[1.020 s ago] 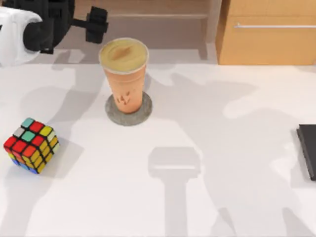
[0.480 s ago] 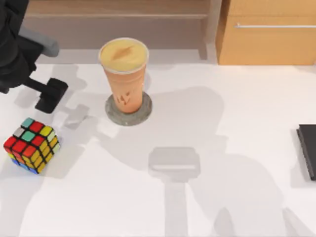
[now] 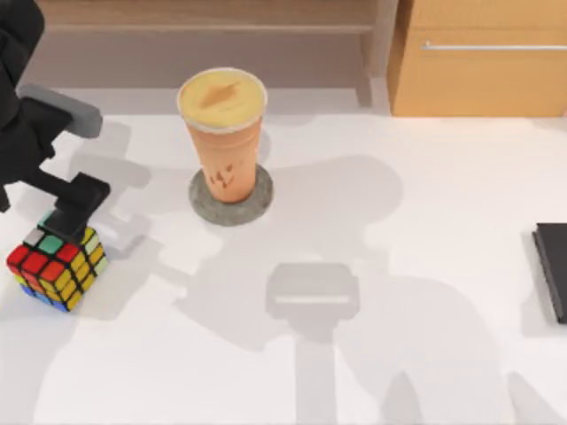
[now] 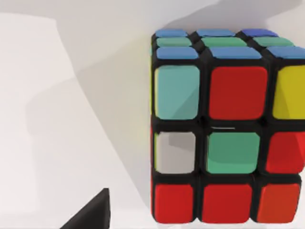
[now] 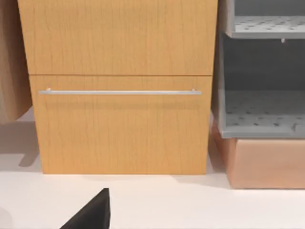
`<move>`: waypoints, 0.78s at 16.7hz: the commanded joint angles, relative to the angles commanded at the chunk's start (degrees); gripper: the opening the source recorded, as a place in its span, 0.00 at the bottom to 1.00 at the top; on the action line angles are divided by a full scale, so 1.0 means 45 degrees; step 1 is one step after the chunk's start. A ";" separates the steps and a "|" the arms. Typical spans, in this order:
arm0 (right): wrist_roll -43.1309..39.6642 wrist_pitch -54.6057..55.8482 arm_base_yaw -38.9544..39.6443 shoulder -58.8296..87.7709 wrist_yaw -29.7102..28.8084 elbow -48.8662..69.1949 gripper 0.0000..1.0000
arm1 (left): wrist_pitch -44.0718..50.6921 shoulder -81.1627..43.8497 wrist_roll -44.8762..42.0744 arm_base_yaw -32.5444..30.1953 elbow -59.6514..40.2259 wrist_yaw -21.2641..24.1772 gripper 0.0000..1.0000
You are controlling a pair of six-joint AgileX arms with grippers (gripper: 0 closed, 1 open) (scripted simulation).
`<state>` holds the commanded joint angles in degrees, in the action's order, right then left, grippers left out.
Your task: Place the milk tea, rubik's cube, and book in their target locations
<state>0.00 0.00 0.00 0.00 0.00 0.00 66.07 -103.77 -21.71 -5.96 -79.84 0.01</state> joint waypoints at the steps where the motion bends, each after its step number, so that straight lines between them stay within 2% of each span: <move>1: 0.0000 0.0000 0.0000 0.0000 0.0000 0.0000 1.00 | 0.0000 0.0000 0.0000 0.0000 0.0000 0.0000 1.00; 5: 0.0000 0.0000 0.0000 0.0000 0.0000 0.0000 1.00 | -0.0245 -0.0119 0.0031 -0.0035 0.0153 0.0000 1.00; 13: 0.0000 0.0000 0.0000 0.0000 0.0000 0.0000 1.00 | -0.2884 -0.0831 -0.0038 0.0024 0.2053 0.0004 1.00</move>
<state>0.00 0.00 0.00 0.00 0.00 0.00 53.10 -107.51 -21.88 -5.85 -70.60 0.02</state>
